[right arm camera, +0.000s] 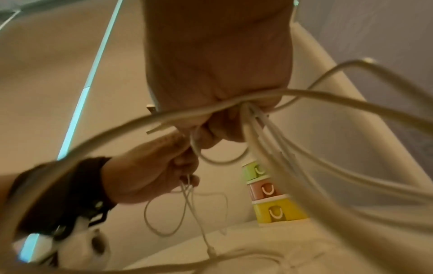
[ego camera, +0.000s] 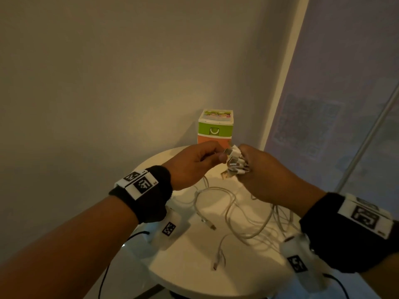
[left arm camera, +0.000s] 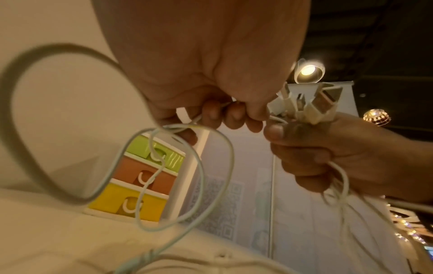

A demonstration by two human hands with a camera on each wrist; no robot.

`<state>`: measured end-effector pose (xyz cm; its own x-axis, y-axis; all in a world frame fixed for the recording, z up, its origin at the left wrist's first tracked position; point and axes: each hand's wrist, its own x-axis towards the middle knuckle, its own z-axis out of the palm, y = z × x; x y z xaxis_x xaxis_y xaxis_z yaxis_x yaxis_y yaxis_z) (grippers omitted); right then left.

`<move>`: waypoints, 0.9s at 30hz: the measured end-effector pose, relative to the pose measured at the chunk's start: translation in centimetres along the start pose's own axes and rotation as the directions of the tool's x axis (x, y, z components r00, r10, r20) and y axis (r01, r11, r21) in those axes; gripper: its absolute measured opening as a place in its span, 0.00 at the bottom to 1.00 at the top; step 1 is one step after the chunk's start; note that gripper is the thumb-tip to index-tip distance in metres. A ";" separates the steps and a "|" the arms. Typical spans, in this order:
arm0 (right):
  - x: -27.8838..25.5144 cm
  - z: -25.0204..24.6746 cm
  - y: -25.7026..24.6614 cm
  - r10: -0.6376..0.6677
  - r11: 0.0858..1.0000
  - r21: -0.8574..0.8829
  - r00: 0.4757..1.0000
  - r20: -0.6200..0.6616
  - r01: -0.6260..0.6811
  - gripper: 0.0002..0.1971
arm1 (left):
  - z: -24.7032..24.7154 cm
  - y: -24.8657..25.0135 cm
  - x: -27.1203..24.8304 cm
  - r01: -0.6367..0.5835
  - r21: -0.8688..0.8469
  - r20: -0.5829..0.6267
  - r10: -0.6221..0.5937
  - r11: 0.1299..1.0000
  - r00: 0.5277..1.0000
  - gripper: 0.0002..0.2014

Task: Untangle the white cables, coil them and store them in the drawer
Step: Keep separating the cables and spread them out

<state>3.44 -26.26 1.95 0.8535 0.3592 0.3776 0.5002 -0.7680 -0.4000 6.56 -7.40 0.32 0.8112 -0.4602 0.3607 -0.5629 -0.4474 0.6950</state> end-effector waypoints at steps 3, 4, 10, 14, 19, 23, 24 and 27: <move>0.7 -0.9 1.9 0.044 0.999 0.031 0.996 -0.079 -0.042 0.04 | -0.6 -1.4 -0.2 0.054 0.063 0.034 -0.056 0.997 0.998 0.11; 0.8 -1.2 2.5 0.060 0.998 0.010 0.992 -0.110 -0.059 0.04 | -0.8 -1.8 -0.1 0.069 0.078 0.032 -0.072 0.995 0.997 0.11; 0.7 -2.7 5.5 0.198 0.980 0.020 0.945 -0.260 -0.200 0.02 | -2.1 -3.7 0.3 0.140 0.173 0.048 -0.151 0.975 0.987 0.11; 0.4 -3.5 6.0 0.243 0.968 -0.009 0.943 -0.227 -0.251 0.08 | -2.5 -3.6 0.4 0.150 0.244 0.024 -0.160 0.958 0.987 0.11; 0.0 -3.5 6.6 0.261 0.964 0.002 0.938 -0.229 -0.267 0.07 | -3.0 -3.6 0.3 0.162 0.276 0.050 -0.182 0.947 0.982 0.12; -0.1 -4.9 9.7 0.374 0.927 0.114 0.898 -0.231 -0.357 0.09 | -4.4 -4.3 -0.5 0.204 0.315 0.067 -0.236 0.927 0.969 0.13; -0.1 -5.3 10.3 0.408 0.911 0.167 0.882 -0.236 -0.377 0.09 | -4.7 -4.6 -0.7 0.221 0.314 0.064 -0.253 0.923 0.965 0.13; -0.3 -6.1 11.2 0.450 0.893 0.134 0.856 -0.254 -0.430 0.12 | -5.3 -4.8 -1.4 0.263 0.307 0.042 -0.289 0.915 0.956 0.13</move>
<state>7.94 -38.22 2.42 0.9188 -0.1724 0.3551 0.0996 -0.7693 -0.6311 9.00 -0.52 -0.21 0.9318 -0.3431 0.1183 -0.3503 -0.7656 0.5395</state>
